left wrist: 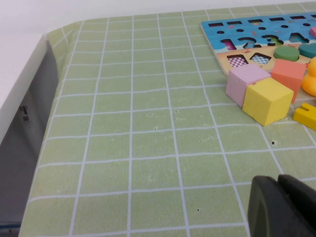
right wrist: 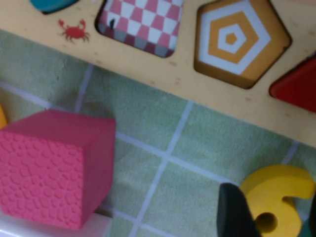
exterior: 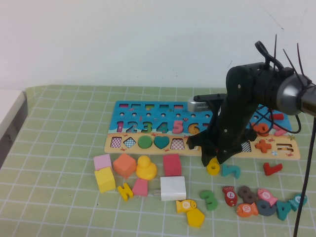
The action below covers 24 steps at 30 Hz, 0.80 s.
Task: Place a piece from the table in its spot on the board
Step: Pick up the "number 6"
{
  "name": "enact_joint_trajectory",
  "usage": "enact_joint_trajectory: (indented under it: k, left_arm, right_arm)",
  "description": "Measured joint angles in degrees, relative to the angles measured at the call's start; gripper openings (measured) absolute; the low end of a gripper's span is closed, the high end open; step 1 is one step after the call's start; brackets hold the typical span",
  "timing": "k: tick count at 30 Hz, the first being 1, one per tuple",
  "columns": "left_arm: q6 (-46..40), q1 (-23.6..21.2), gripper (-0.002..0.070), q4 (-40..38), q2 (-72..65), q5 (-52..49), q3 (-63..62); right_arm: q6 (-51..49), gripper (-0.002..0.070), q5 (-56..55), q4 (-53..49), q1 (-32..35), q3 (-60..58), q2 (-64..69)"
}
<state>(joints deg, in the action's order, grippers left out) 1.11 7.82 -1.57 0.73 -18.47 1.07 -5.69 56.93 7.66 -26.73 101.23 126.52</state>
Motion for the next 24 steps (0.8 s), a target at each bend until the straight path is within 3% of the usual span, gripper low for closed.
enact_joint_trajectory:
  k: [24]
  left_arm:
    - [0.0, 0.0, -0.0002, 0.0, 0.0, 0.0, 0.0]
  right_arm:
    - [0.0, 0.0316, 1.1, 1.5, 0.0, 0.0, 0.0]
